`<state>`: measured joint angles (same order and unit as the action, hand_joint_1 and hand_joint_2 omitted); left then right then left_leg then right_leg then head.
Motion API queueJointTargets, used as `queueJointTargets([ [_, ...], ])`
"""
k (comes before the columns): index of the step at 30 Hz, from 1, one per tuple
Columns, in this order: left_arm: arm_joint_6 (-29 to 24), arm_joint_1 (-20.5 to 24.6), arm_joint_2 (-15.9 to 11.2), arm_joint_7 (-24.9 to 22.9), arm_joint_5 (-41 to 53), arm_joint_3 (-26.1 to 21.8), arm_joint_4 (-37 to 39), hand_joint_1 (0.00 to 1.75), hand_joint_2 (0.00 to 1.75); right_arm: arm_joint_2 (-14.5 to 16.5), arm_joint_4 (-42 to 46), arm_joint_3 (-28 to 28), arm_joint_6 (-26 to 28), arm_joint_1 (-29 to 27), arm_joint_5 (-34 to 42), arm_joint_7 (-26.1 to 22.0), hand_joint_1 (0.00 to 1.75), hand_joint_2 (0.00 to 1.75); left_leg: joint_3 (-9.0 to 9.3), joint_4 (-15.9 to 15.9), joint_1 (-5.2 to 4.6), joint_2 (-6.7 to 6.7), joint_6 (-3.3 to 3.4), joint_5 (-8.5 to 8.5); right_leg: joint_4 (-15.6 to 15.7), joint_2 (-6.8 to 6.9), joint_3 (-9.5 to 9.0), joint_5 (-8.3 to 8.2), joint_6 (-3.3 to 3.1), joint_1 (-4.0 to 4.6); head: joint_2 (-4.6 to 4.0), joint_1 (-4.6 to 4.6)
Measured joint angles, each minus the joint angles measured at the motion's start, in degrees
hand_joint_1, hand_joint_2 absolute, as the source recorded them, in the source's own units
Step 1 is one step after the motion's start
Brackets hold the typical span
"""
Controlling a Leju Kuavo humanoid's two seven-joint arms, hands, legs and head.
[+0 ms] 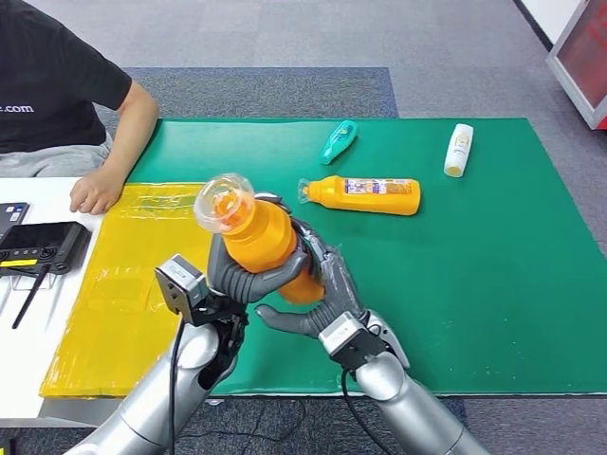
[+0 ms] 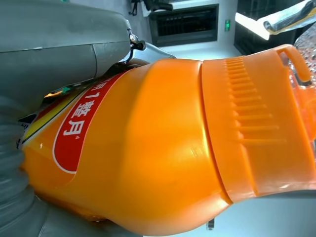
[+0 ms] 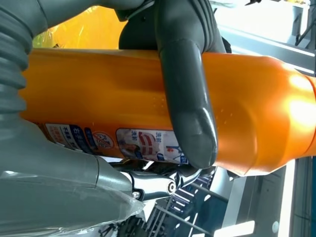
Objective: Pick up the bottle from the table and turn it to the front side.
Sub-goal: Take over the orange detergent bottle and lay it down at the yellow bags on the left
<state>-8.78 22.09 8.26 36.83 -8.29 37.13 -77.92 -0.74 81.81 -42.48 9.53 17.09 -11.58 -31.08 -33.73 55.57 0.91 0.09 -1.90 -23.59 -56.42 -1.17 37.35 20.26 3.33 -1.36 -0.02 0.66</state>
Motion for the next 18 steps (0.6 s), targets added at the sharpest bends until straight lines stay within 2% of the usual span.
queueJointTargets([
  [18,-4.3,-0.5,-1.0,0.7,3.9,0.0,-0.1,1.75,1.75,0.1,-0.6,-0.4,-0.6,0.0,1.1,0.8,0.0,1.75,0.0,0.0,0.0,0.0,0.0,0.0,0.0,0.0,0.01,0.0,0.0,0.0,0.01,0.01],
])
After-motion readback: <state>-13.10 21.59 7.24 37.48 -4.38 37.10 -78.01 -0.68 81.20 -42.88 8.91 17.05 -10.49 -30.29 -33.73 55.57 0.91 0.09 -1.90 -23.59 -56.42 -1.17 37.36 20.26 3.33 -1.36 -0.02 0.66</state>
